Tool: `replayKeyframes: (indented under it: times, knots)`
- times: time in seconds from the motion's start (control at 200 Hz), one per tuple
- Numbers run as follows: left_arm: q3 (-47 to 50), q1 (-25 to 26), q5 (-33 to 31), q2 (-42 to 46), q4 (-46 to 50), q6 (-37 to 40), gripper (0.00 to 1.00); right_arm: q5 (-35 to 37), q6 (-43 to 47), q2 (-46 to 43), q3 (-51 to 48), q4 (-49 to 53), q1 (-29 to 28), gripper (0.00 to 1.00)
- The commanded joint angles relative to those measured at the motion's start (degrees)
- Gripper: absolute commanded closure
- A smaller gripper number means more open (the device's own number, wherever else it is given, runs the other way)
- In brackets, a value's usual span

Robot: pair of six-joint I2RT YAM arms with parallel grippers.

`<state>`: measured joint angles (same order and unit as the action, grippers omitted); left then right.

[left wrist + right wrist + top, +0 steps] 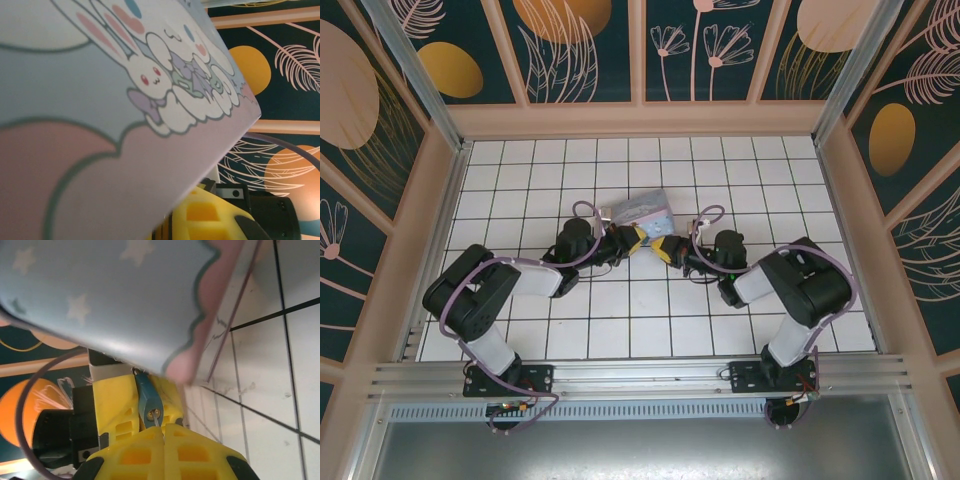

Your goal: Unlock the padlock with the key

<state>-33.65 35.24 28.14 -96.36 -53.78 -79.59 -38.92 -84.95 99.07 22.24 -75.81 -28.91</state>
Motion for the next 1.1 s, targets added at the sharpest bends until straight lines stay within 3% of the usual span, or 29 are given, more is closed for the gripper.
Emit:
replayKeyframes:
  times: [0.0,0.075,0.54,1.096]
  knots:
    - [-0.19,3.07,11.41,2.21,-3.12,1.41,1.0,1.63,-7.47,4.36,3.54,-15.84,0.65,1.0]
    - [-0.38,3.15,11.42,2.14,-3.09,1.31,1.0,1.12,-7.78,5.55,4.59,-15.36,0.22,1.0]
    - [-0.04,3.15,10.5,1.0,-3.24,1.55,1.0,6.86,9.82,-4.97,9.38,13.1,-3.86,1.0]
    - [0.69,3.14,7.29,-0.7,-0.46,4.7,1.0,10.08,9.05,-1.64,9.49,9.05,-6.34,1.0]
